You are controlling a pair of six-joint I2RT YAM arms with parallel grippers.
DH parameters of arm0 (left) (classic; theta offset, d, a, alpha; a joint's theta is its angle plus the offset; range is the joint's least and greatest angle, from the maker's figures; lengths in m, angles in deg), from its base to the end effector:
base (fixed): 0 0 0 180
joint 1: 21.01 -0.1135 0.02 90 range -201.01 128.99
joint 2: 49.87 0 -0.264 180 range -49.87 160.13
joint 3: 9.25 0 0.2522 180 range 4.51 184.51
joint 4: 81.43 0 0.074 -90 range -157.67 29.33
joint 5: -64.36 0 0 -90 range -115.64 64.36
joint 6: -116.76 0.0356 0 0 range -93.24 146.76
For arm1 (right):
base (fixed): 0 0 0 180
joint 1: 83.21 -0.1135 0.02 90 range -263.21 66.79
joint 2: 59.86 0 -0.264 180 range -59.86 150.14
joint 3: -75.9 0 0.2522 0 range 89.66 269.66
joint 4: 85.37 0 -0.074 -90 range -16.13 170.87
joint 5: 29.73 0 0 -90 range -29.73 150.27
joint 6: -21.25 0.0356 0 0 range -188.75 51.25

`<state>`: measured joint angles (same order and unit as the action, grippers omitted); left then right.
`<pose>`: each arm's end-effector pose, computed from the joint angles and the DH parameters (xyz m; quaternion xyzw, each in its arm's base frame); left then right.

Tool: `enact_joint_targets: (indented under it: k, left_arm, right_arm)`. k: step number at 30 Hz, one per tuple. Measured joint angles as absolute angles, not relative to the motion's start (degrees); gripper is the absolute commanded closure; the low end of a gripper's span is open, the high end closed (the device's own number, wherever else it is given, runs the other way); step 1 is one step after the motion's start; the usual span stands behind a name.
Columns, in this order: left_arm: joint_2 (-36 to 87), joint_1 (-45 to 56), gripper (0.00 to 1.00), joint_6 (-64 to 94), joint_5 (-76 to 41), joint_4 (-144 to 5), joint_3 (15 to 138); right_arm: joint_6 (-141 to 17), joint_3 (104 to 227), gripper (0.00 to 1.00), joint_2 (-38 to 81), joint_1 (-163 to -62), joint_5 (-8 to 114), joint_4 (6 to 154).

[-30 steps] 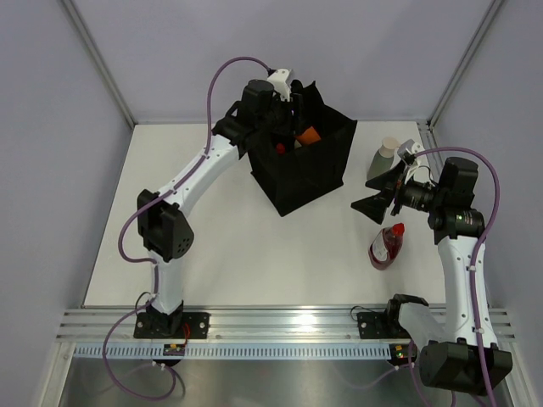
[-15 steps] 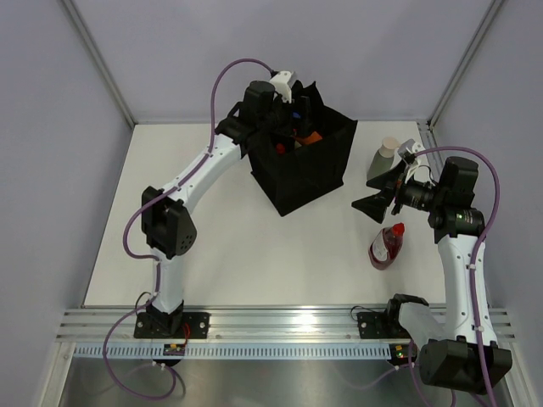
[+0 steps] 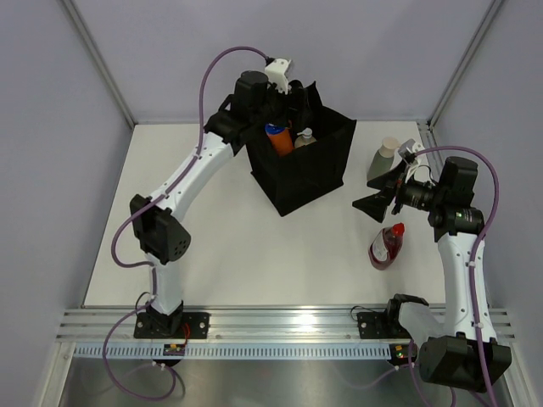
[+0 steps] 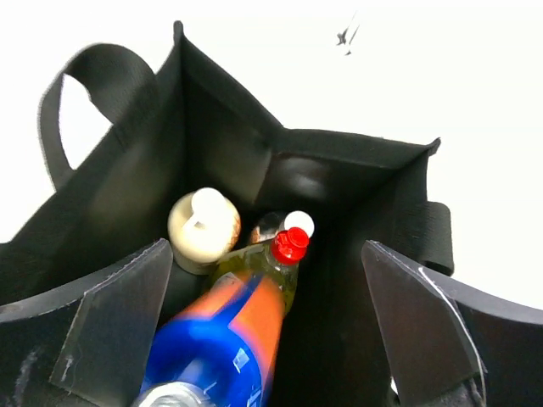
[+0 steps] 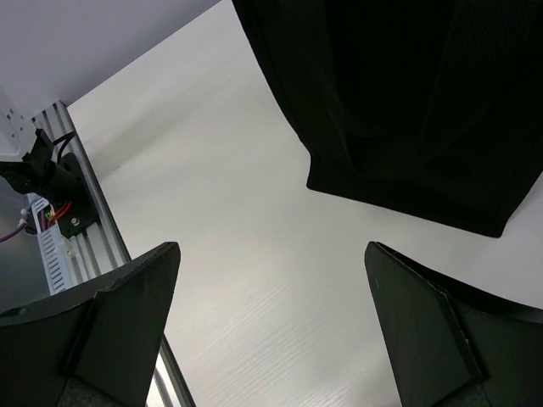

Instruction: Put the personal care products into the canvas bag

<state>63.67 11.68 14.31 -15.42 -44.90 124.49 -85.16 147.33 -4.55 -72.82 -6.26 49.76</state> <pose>0.3894 -0.2574 0.4120 0.1926 0.7754 -0.2950 0.5240 0.1921 -0.0020 0.3582 -0.3168 0.7039 0.3604 0.5237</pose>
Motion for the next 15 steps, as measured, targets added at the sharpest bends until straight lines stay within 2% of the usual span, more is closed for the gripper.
enact_joint_targets:
  k: [9,15]
  left_arm:
    - [55.5,10.5,0.01,16.6,-16.8,-43.4,123.7]
    - [55.1,9.8,0.01,16.5,-15.0,-43.6,122.2]
  right_arm:
    - [-85.4,147.2,0.00,-3.8,-72.1,-6.2,49.8]
    - [-85.4,147.1,0.00,-3.1,-71.4,-6.2,49.8]
